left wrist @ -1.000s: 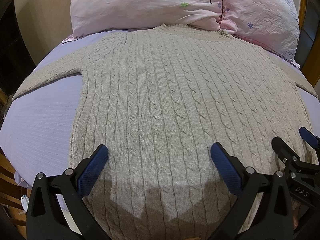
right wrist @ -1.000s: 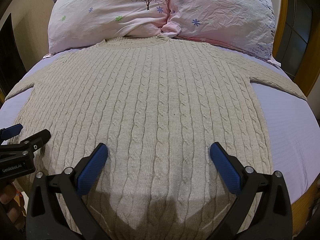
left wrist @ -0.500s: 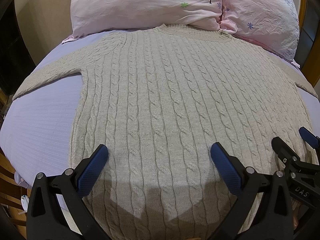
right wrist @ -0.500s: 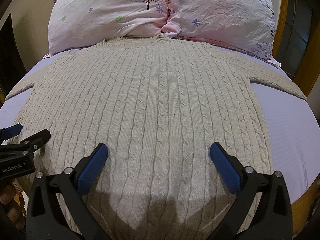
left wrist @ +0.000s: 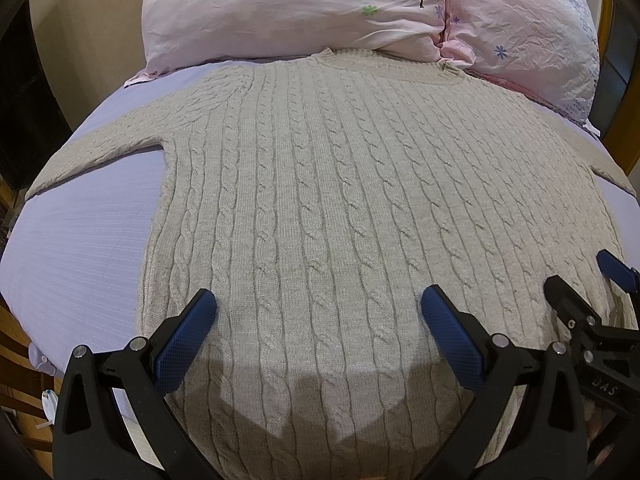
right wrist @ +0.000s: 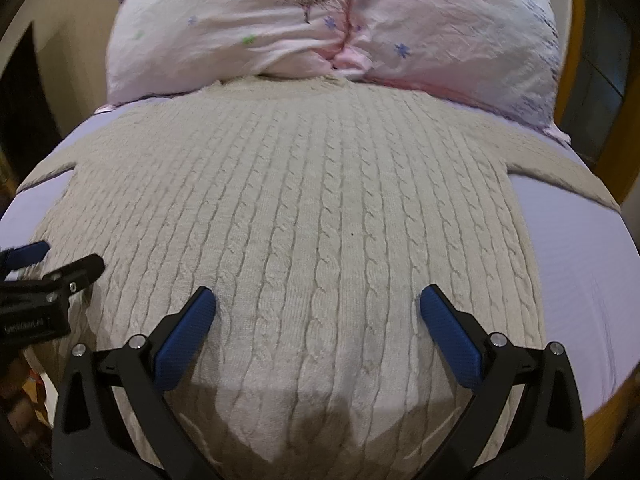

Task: Fold small clothes

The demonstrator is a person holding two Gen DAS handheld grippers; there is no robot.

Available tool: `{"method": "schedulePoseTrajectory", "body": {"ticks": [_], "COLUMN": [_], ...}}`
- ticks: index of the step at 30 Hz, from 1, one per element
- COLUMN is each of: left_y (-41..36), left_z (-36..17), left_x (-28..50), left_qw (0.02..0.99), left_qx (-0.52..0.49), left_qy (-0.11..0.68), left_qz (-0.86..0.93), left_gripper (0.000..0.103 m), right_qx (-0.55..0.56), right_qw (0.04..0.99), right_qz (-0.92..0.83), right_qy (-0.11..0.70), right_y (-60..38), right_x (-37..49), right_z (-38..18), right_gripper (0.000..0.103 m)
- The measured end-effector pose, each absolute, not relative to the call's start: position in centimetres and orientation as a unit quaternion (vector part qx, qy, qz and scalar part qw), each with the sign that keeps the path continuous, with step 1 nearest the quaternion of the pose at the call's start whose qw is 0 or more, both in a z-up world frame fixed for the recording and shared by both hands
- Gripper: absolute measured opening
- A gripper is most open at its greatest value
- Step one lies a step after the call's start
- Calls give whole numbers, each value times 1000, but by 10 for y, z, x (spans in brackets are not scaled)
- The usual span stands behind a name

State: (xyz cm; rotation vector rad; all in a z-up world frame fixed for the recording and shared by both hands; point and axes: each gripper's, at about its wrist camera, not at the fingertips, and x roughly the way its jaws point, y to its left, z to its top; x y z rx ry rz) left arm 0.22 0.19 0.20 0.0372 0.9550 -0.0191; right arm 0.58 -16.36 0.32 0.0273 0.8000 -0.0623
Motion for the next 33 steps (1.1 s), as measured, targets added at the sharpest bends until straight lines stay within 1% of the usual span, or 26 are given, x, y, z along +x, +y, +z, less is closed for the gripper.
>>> {"method": "schedulePoseTrajectory", "body": {"ticks": [2,5,9,11,12,13,14,15,17,20,22,23,25,27,28,30,32,33], "left_y": [2,2,15,29,34,40,44,51,67,86,100,107,120,133,141,163,185,192], "left_z": [3,3,12,23,27,32,35,40,45,46,45,45,46,47,47,48,50,50], "left_x": [-1,-5,3,10,13,16,20,27,40,56,64,68,70,71,70,67,60,58], "left_qw": [891,892,897,913,918,924,928,933,937,938,936,936,936,937,938,940,941,940], "left_qx": [19,21,1,-6,-7,-9,-13,-23,-48,-70,-86,-94,-103,-108,-112,-135,-169,-179], "left_qy": [454,451,440,407,396,381,370,358,343,340,340,340,336,330,326,311,290,285], "left_qz": [-10,-14,-34,-26,-23,-23,-25,-31,-36,-19,-10,-3,10,26,34,44,46,52], "left_gripper": [102,102,102,102,102,102,102,102,102,102,102,102,102,102,102,102,102,102], "right_qx": [25,108,264,335,376,409,424,455,482,527,544,551,561,572,570,524,416,384], "right_qw": [921,925,896,867,844,823,811,790,771,744,735,731,724,720,722,748,829,854], "right_qz": [-15,-44,-170,-217,-248,-274,-287,-306,-316,-312,-315,-319,-327,-324,-325,-343,-320,-299], "right_qy": [388,360,314,297,291,285,282,275,271,267,254,246,235,223,223,219,191,183], "right_y": [-175,-236,-379,-445,-486,-519,-535,-564,-588,-619,-629,-638,-643,-654,-658,-644,-596,-574], "right_x": [6,6,3,-1,-3,-5,-6,-7,-4,10,16,17,21,23,21,28,48,57], "right_z": [6,26,52,52,50,46,43,36,28,10,1,0,-4,-8,-5,18,72,90], "right_gripper": [101,101,101,90,77,66,62,55,52,43,33,31,17,8,7,6,6,6]}}
